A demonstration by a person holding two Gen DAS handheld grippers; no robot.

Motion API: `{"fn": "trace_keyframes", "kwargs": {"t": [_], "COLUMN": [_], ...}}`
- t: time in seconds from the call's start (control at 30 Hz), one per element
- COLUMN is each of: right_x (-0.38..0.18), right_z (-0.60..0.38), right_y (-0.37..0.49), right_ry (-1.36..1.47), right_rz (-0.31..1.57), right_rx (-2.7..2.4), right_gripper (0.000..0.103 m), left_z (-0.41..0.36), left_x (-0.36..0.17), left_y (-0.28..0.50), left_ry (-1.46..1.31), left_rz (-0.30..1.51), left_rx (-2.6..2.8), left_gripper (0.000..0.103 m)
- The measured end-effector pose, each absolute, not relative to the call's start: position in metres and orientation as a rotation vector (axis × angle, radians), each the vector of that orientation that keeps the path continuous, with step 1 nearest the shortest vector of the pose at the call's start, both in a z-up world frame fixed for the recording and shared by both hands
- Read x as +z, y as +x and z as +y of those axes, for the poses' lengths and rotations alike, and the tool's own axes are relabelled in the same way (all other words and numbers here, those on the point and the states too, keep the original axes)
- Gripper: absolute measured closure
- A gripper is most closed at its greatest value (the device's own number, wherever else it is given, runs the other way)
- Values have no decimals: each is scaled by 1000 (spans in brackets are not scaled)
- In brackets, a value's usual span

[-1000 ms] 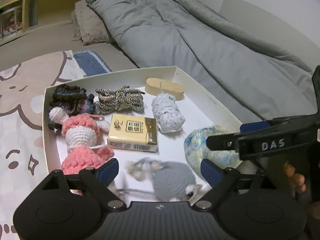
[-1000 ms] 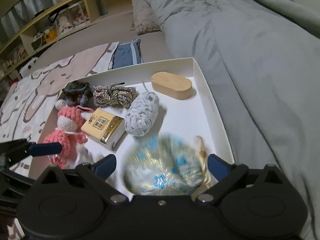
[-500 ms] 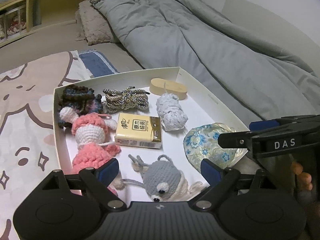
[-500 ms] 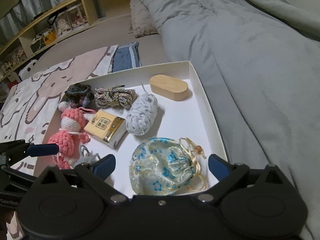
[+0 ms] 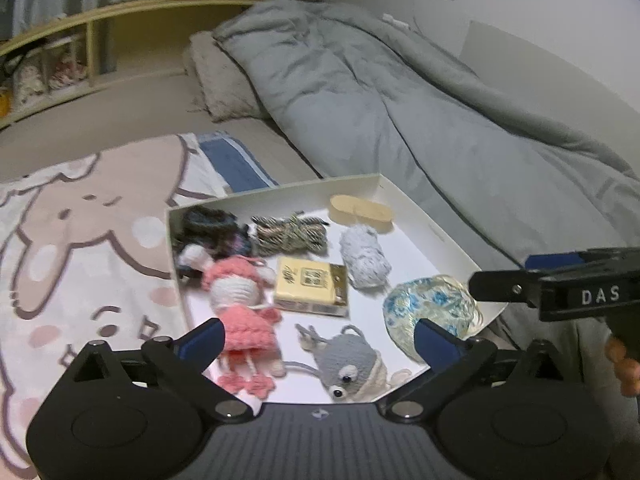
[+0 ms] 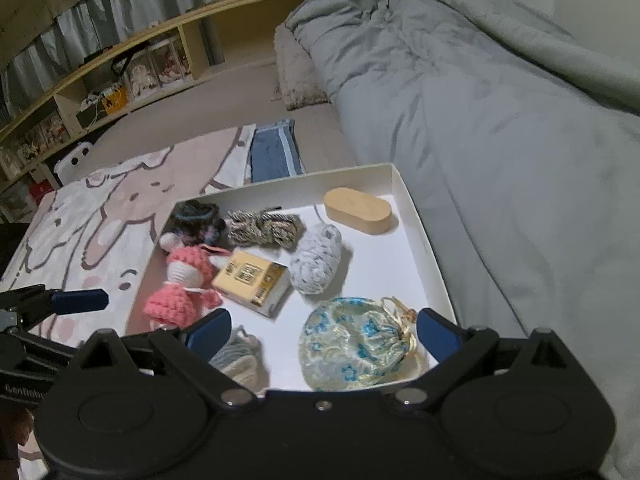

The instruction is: Organize objects

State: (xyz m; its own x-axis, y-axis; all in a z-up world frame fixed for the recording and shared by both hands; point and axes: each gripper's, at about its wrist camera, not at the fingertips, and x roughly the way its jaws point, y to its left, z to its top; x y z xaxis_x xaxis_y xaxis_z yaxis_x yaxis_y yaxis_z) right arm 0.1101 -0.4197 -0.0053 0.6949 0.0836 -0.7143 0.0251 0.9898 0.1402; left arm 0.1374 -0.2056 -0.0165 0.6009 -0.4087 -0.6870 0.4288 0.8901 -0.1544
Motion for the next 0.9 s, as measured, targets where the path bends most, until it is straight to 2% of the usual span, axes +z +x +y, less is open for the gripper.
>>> {"fn": "trace_keyframes", "kwargs": {"t": [0.47, 0.9], "right_x": [37, 38], "right_z": [-385, -353], "right_y": [54, 3], "right_ry": [122, 102], "right_rz": [721, 698], "right_rx": [33, 0], "right_gripper": [0, 0], "left_z": [-154, -111], "left_x": [36, 37], "left_y": [94, 51], "left_ry": [-16, -21], "left_rz": [733, 724], "left_rx": [-400, -347], "left_gripper": [0, 0]}}
